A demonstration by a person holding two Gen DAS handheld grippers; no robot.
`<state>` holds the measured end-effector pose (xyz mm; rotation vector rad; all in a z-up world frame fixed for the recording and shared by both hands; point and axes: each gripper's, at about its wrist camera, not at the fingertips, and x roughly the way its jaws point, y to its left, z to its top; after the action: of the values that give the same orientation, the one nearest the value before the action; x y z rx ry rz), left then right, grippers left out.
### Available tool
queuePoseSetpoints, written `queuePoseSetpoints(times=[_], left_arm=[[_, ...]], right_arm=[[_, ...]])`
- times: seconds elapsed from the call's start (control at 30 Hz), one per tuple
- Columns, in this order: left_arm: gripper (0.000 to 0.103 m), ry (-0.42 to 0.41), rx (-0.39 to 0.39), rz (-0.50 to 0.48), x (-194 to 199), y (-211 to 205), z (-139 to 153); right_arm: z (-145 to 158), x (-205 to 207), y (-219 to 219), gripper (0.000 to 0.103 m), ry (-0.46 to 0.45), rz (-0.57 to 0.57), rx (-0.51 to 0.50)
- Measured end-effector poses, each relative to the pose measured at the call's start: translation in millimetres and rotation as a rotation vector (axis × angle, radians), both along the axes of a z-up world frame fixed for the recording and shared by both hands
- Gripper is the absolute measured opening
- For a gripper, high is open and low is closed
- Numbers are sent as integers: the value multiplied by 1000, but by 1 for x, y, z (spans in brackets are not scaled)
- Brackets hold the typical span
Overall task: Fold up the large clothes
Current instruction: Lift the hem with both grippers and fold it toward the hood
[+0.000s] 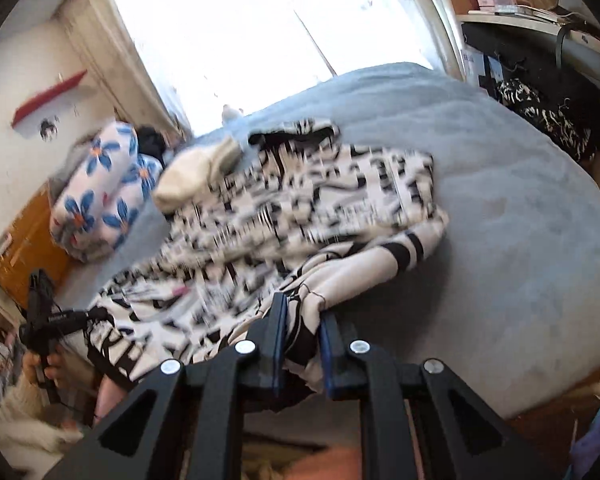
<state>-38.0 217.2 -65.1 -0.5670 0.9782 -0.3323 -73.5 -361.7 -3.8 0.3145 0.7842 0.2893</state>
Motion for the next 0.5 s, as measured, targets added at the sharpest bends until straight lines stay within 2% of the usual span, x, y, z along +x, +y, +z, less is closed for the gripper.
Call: queuePoseSetpoints(times=[0.2,0.37,0.5], left_arm=[[9,-52,-103,72,37,8,37],[9,-94,-102,81,88,3,60],[10,-89,-89,116,146,0,60]], right_arm=[[30,44,-6,13,-53,-50,54],[47,100,-17,13,-67,-98,91],[48,167,-25,13,-44,-139,106]])
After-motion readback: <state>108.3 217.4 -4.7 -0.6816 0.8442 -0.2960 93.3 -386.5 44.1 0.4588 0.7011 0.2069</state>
